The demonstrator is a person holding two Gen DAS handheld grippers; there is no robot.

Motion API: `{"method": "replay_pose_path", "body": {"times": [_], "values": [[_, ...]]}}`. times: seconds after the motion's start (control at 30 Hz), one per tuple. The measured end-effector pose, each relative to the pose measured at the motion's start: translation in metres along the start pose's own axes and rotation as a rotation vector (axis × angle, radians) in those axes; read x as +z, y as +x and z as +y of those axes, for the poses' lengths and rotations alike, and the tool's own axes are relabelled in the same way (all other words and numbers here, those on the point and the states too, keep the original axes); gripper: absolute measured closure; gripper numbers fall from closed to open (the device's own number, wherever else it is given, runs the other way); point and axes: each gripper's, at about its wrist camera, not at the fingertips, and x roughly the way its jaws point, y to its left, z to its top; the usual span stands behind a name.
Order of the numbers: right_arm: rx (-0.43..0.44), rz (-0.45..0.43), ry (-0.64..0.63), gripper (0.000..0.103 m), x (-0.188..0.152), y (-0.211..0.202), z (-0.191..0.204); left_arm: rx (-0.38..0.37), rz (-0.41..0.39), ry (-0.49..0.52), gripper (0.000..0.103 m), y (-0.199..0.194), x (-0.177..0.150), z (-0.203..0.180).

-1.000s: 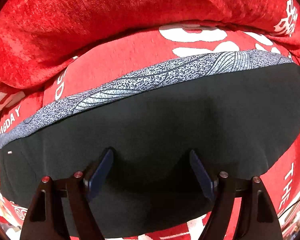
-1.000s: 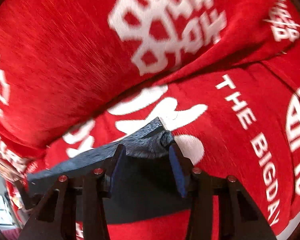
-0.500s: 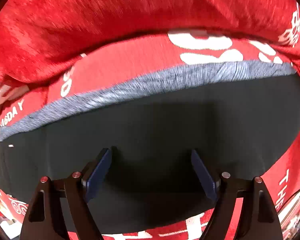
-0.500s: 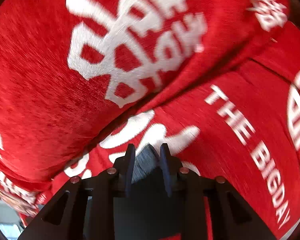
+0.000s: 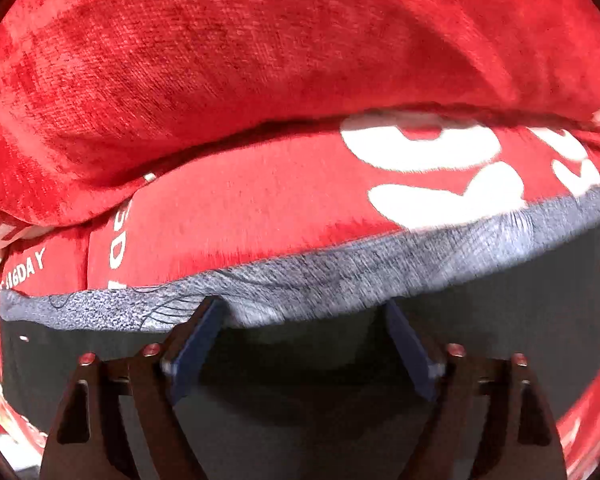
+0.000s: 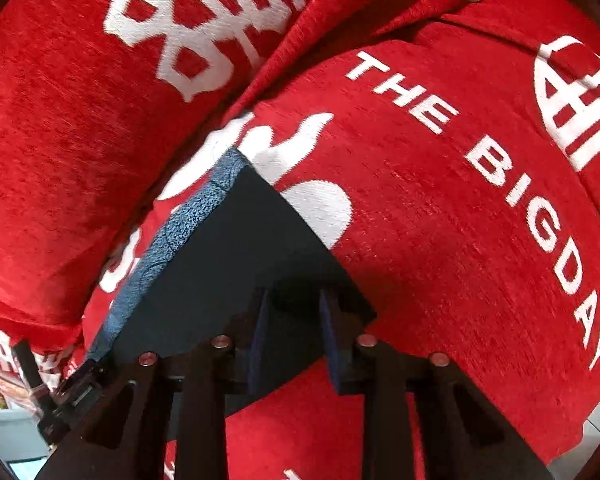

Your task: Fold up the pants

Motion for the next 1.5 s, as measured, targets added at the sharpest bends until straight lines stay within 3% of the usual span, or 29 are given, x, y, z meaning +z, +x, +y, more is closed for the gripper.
{"method": "replay_pose_path", "body": {"times": [0.07,0.2,0.4,0.57,0.73,0.83,0.93,1.0,1.07,1.33,1.5], "values": [[-0.008,-0.01,0.029,0.074,-0.001,-0.007,-0.001,-0.019,0.032,-0.048,0.011,-0.001,0.004,0.013],[-0.065,-0.028,-0.006,0.071,-0.01,-0.025,0.001,0.063,0.013,-0.054,0.011,-0.018,-0.005,0.048],[0.156,0.059,-0.017,0.071,-0.051,-0.025,0.021,0.127,0.042,-0.112,0.011,-0.038,-0.045,0.128],[0.362,0.257,-0.144,0.071,-0.13,0.012,0.095,0.155,0.044,-0.159,0.011,-0.05,-0.085,0.185],[0.504,0.491,-0.223,0.071,-0.231,0.063,0.178,0.193,0.028,-0.15,0.011,-0.047,-0.115,0.247],[0.555,0.545,-0.201,0.071,-0.275,0.089,0.217,0.244,0.016,-0.187,0.011,-0.037,-0.128,0.299],[0.594,0.563,-0.164,0.071,-0.297,0.112,0.242,0.274,0.028,-0.254,0.011,-0.023,-0.145,0.347],[0.596,0.563,-0.164,0.071,-0.305,0.119,0.255,0.261,0.066,-0.291,0.011,-0.006,-0.157,0.374],[0.574,0.542,-0.186,0.071,-0.314,0.119,0.265,0.191,0.045,-0.315,0.006,0.0,-0.166,0.39],[0.498,0.504,-0.17,0.071,-0.325,0.125,0.273,0.085,0.03,-0.342,0.001,0.009,-0.172,0.411],[0.509,0.484,-0.098,0.071,-0.327,0.123,0.265,0.074,0.021,-0.329,0.0,0.011,-0.173,0.413]]}}
